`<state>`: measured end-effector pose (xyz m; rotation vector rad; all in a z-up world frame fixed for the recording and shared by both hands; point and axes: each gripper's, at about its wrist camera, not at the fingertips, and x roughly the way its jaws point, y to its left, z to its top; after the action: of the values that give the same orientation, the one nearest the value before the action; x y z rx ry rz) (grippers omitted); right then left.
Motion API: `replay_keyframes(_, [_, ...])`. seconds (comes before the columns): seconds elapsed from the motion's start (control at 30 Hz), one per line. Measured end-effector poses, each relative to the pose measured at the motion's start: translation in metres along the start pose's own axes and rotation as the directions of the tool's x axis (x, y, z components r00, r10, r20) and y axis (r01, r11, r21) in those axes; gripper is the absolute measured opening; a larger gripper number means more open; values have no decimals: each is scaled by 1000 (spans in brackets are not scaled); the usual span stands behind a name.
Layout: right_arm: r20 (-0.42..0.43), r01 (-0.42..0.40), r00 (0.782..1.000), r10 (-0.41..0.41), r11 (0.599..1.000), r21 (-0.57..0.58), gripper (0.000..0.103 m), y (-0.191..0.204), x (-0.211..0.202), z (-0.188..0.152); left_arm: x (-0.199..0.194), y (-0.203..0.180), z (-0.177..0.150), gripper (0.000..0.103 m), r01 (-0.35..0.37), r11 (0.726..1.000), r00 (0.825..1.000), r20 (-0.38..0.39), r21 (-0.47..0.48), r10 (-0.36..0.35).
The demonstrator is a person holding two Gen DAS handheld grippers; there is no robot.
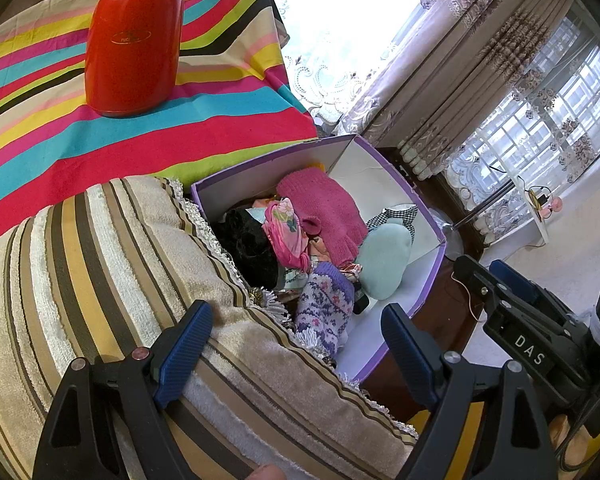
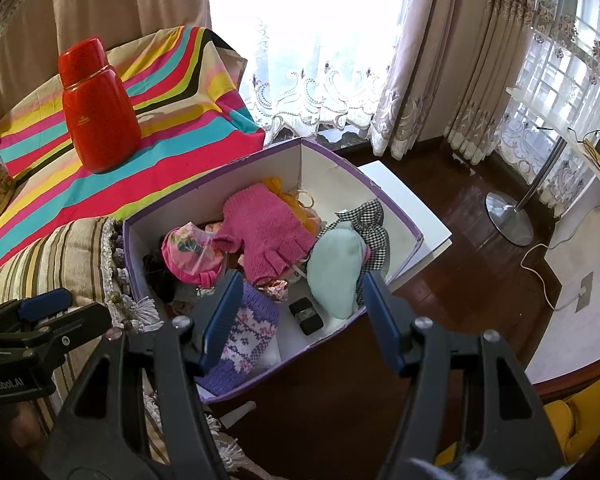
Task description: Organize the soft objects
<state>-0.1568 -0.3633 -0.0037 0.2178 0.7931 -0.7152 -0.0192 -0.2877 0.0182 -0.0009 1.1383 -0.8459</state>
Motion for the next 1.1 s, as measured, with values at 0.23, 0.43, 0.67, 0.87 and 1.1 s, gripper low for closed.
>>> replay_keyframes(0.23, [-4,-5,1000,5,1000,2,66,0,1,-1,0,0,0,87,0,1000,1000,0,0,0])
replay_keyframes(0.43, [-4,-5,1000,5,1000,1,66,0,1,-1,0,0,0,87,0,1000,1000,0,0,0])
replay_keyframes(0.67, [-6,-5,1000,5,1000,2,66,0,1,-2,0,0,0,87,-1,1000,1000,-2,0,1])
replay_keyframes(0.87, [-13,-5,1000,5,1000,5,66,1,3,-4,1,0,0,88,-1,1000,1000,-3,4,1])
replay_keyframes(1.1, [-21,-13,1000,13,1000,10,66,0,5,-4,4,-4,0,90,-19,999,1000,-7,31,19])
